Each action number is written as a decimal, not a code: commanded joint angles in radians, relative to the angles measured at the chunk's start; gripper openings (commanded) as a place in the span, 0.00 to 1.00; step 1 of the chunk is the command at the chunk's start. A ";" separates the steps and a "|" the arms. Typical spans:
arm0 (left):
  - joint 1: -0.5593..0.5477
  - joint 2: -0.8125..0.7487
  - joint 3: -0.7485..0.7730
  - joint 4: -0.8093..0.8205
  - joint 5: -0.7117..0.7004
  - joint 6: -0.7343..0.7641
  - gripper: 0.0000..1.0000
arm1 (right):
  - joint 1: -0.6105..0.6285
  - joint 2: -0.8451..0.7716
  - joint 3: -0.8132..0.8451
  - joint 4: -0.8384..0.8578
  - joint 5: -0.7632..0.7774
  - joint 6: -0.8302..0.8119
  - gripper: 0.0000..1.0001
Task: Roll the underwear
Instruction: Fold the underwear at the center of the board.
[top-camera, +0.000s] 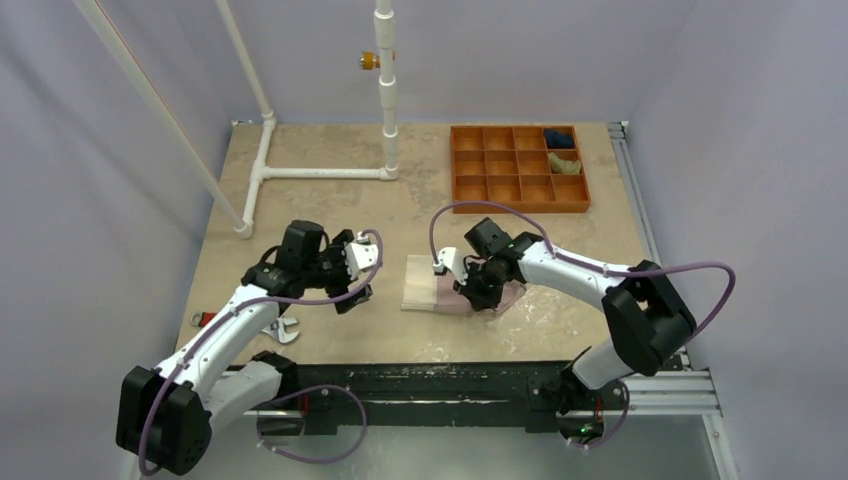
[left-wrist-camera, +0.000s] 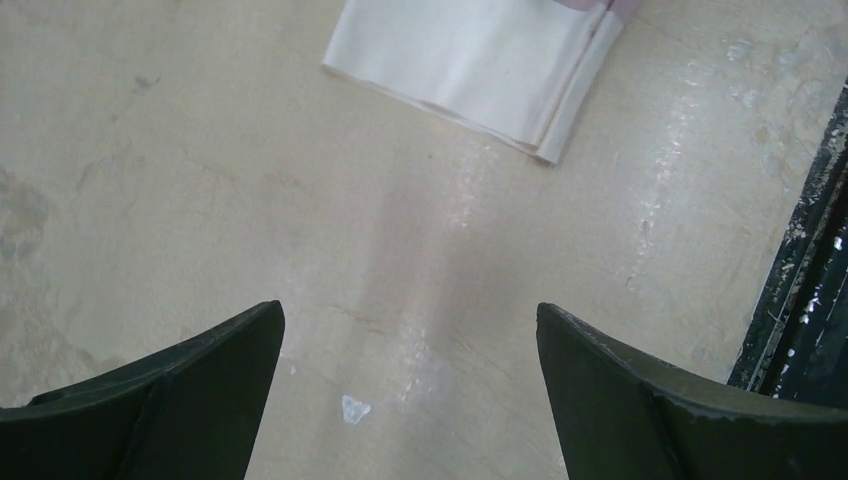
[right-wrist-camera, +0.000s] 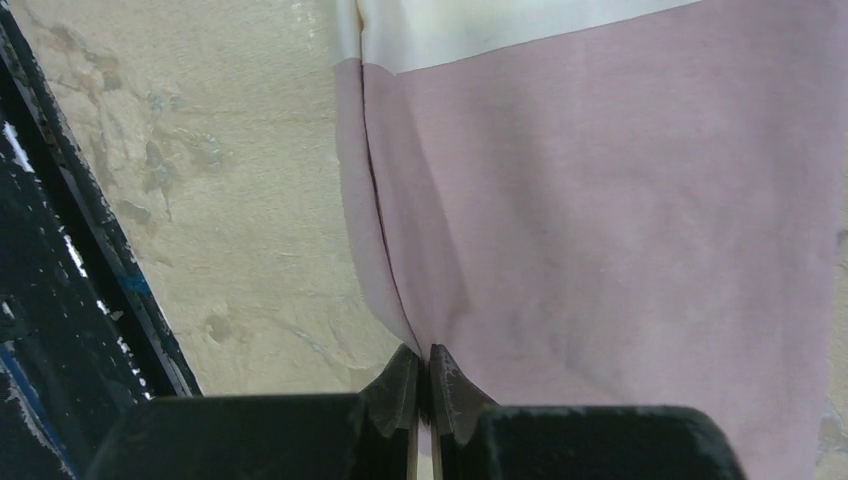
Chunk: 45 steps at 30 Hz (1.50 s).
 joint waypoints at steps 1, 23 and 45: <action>-0.132 0.017 -0.004 0.109 -0.050 0.098 0.96 | -0.059 -0.002 0.068 -0.062 -0.154 -0.055 0.00; -0.574 0.456 0.136 0.276 -0.339 0.224 0.79 | -0.195 0.098 0.129 -0.155 -0.313 -0.126 0.00; -0.608 0.594 0.247 0.100 -0.393 0.265 0.53 | -0.236 0.104 0.139 -0.177 -0.345 -0.151 0.00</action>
